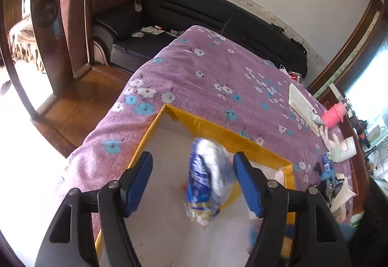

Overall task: Organize soft objects
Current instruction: 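Release the snack bag and foam-strip bag into the yellow tray with both tools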

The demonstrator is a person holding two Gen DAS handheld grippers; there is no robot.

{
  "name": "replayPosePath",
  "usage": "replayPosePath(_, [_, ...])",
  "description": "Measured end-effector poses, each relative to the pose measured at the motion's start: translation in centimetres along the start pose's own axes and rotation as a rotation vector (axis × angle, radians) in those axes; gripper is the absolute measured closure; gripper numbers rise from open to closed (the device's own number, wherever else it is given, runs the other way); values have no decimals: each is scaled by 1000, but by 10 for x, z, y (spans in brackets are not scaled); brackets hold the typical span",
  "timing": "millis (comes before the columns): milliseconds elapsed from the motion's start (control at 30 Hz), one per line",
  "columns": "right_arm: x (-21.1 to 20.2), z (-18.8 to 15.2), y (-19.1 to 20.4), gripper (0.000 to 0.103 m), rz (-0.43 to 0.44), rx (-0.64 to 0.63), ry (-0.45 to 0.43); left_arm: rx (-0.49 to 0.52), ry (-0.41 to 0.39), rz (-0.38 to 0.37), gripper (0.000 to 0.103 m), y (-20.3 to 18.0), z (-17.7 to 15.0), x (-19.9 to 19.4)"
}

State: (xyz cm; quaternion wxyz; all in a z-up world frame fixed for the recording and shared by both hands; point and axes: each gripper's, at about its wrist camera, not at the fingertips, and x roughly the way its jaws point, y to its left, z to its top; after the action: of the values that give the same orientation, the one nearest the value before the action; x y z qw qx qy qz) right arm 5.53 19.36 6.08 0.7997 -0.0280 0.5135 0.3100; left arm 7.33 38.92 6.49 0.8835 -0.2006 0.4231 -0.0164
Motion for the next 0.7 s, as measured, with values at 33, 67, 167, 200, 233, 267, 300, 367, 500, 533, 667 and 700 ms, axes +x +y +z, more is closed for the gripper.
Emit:
replayPosePath(33, [8, 4, -2, 52, -4, 8, 11, -5, -15, 7, 35, 3, -3, -6])
replayPosePath(67, [17, 8, -3, 52, -4, 18, 25, -15, -40, 16, 34, 5, -7, -13])
replayPosePath(167, [32, 17, -9, 35, -12, 46, 19, -71, -97, 14, 27, 10, -17, -30])
replayPosePath(200, [32, 18, -10, 29, -16, 47, 1, -90, -113, 6, 26, 11, -21, -35])
replayPosePath(233, [30, 19, -10, 22, -24, 48, -21, -105, -132, -15, 25, 11, -27, -40])
replayPosePath(267, [24, 18, -12, 21, -21, 50, -49, -107, -137, -25, 25, 9, -31, -43])
replayPosePath(300, [17, 16, -13, 21, -11, 54, -72, -103, -140, -28, 25, 6, -34, -44])
replayPosePath(367, [1, 11, -18, 21, -13, 68, -109, -74, -144, -15, 25, -5, -45, -44])
replayPosePath(500, [-39, -7, -36, 18, -52, 90, -189, -30, -91, 11, 25, -27, -68, -27])
replayPosePath(533, [-51, -15, -43, 17, -67, 100, -210, -28, -60, 13, 25, -32, -76, -19])
replayPosePath(667, [-84, -45, -70, 16, -103, 146, -244, -66, 42, 24, 25, -39, -92, -1])
replayPosePath(700, [-91, -53, -78, 16, -108, 164, -248, -69, 49, 22, 25, -39, -95, -1])
